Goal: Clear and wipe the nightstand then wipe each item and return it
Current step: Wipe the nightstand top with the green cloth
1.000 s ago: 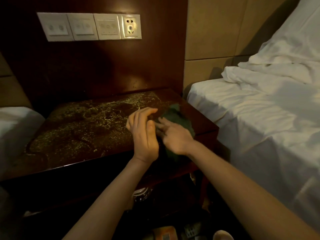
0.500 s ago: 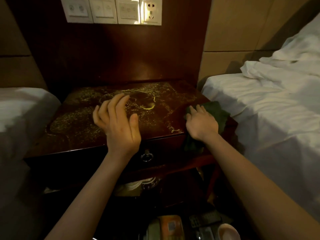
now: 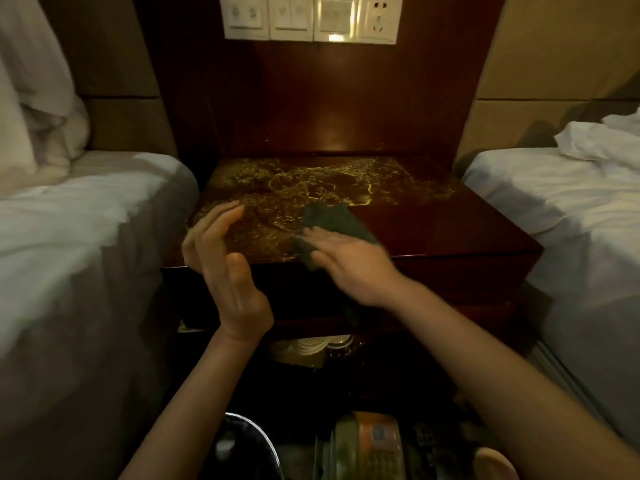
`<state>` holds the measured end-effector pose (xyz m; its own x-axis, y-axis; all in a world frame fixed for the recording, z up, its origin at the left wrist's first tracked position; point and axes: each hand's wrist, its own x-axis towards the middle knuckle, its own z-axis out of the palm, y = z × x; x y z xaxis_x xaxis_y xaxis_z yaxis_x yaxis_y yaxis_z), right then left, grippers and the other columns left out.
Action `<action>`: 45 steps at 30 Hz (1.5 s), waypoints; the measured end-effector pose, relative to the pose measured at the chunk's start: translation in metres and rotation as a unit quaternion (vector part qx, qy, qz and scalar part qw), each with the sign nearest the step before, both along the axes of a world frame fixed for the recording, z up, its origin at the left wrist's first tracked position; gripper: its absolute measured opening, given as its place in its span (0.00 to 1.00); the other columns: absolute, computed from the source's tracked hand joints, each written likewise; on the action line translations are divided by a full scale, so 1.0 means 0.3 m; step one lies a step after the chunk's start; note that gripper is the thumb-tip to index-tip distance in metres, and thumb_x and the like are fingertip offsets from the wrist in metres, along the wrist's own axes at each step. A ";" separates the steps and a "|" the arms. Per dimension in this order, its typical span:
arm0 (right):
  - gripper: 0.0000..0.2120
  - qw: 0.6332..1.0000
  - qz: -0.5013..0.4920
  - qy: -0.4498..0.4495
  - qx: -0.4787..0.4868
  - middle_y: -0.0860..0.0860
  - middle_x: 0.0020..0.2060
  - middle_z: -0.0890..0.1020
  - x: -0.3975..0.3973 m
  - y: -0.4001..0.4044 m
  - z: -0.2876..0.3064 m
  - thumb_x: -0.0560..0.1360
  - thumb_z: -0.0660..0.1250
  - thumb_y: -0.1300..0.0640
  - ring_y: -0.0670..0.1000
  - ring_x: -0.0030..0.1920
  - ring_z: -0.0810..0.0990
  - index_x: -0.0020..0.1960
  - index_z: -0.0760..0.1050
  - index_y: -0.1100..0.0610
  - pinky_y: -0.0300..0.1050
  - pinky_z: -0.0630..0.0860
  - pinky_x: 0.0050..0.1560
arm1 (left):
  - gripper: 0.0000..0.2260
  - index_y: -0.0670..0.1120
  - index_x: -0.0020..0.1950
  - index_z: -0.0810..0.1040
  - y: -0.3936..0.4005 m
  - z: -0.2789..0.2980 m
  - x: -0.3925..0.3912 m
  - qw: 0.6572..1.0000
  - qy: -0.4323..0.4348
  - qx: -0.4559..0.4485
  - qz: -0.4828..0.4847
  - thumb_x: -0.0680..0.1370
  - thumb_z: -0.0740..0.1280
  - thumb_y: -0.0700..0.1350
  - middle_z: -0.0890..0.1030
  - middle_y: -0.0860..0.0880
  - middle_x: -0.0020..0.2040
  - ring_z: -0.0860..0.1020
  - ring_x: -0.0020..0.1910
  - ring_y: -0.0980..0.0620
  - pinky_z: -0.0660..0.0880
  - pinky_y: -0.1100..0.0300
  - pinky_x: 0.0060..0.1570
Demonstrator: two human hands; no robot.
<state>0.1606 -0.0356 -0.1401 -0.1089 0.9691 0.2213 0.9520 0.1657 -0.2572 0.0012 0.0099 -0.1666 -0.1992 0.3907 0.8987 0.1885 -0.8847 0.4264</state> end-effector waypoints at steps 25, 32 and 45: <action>0.14 0.879 0.019 0.476 0.026 0.54 0.43 0.78 -0.291 0.062 0.026 0.83 0.51 0.57 0.50 0.44 0.77 0.48 0.75 0.57 0.41 0.73 0.46 | 0.21 0.51 0.72 0.56 0.097 -0.093 -0.270 0.925 -0.245 -0.286 -0.052 0.79 0.48 0.54 0.63 0.44 0.74 0.63 0.73 0.53 0.58 0.51 0.73; 0.13 0.805 -0.165 0.565 -0.079 0.53 0.40 0.78 -0.022 -0.104 0.120 0.83 0.52 0.51 0.51 0.39 0.77 0.56 0.73 0.54 0.44 0.74 0.41 | 0.19 0.43 0.68 0.66 0.010 0.029 -0.109 0.972 -0.049 -0.192 -0.127 0.80 0.49 0.47 0.71 0.45 0.65 0.70 0.65 0.51 0.66 0.63 0.64; 0.23 0.899 -0.295 0.316 0.068 0.57 0.48 0.74 0.390 -0.134 0.295 0.75 0.65 0.62 0.57 0.47 0.76 0.67 0.59 0.60 0.52 0.74 0.48 | 0.14 0.50 0.43 0.78 0.073 0.167 0.451 0.888 0.288 -0.278 -0.227 0.82 0.56 0.45 0.80 0.53 0.39 0.77 0.36 0.56 0.71 0.60 0.39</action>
